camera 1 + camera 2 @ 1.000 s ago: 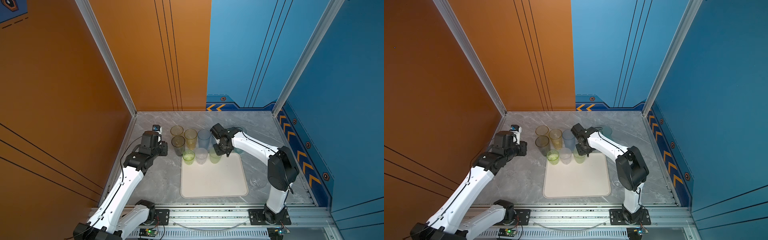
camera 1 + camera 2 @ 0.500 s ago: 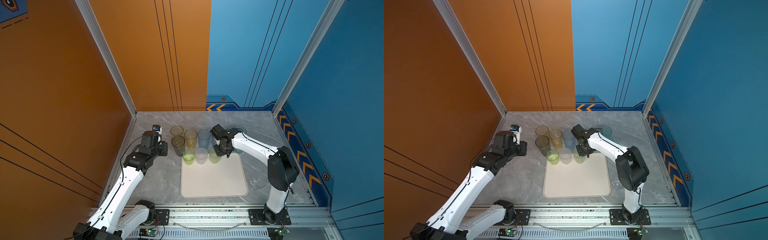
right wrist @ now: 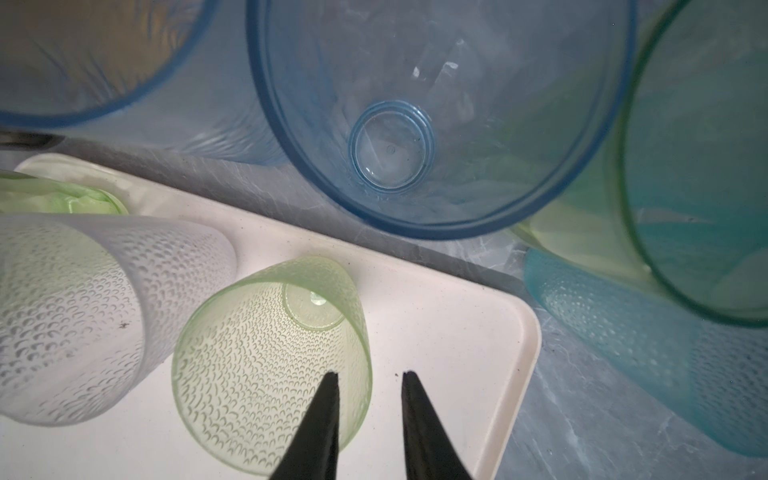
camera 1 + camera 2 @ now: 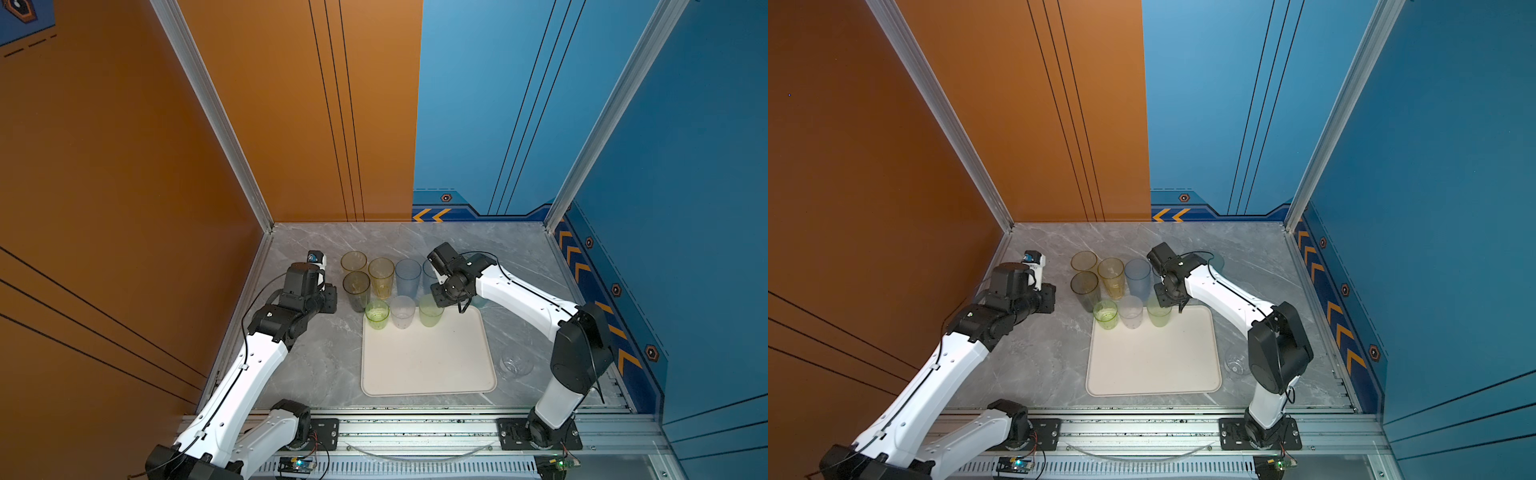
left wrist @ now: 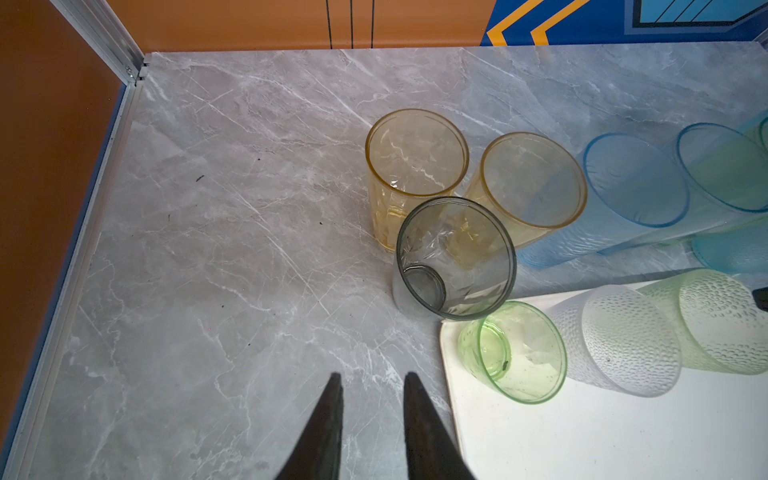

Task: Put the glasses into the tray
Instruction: 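Lower the pale green cup onto the tray beside the frosted cup, open right gripper, then swing right gripper aside while left gripper reaches across to the upturned clear glass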

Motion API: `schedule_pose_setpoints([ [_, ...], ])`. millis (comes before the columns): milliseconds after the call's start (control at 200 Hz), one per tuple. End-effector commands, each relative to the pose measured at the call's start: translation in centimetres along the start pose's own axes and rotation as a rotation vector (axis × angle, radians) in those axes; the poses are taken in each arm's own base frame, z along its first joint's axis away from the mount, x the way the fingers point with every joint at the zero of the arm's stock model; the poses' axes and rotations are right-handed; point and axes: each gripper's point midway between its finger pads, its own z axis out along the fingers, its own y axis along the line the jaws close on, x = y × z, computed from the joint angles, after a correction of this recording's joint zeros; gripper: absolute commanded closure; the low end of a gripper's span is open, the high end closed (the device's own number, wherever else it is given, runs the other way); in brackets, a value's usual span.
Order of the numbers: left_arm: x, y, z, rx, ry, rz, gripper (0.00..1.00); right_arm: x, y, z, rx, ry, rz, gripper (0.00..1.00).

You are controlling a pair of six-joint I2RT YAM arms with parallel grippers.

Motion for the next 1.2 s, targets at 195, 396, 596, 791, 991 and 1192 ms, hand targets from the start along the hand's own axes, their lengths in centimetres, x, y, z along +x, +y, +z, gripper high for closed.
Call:
schedule_pose_setpoints([
  [195,-0.7,-0.6,-0.7,-0.004,-0.001,0.056,0.74,-0.5,-0.7,-3.5,-0.077,-0.113,0.05,0.74],
  [396,-0.6,-2.1,-1.0,0.029,0.015,0.111,0.75,-0.1,-2.1,-6.0,-0.093,-0.193,0.099,0.74],
  [596,-1.3,-7.1,-2.1,0.142,0.035,0.267,0.75,0.6,-5.8,-10.7,-0.053,-0.339,0.195,0.71],
  [791,-0.5,-15.8,-2.7,0.319,0.086,0.471,0.75,3.3,-11.5,-13.6,0.006,-0.42,0.36,0.69],
  [991,2.4,-26.6,-3.6,0.531,0.174,0.718,0.75,6.3,-16.2,-14.6,0.049,-0.431,0.519,0.66],
  [1192,6.4,-34.5,-4.9,0.776,0.295,0.82,0.75,8.0,-19.9,-13.0,0.059,-0.401,0.665,0.66],
])
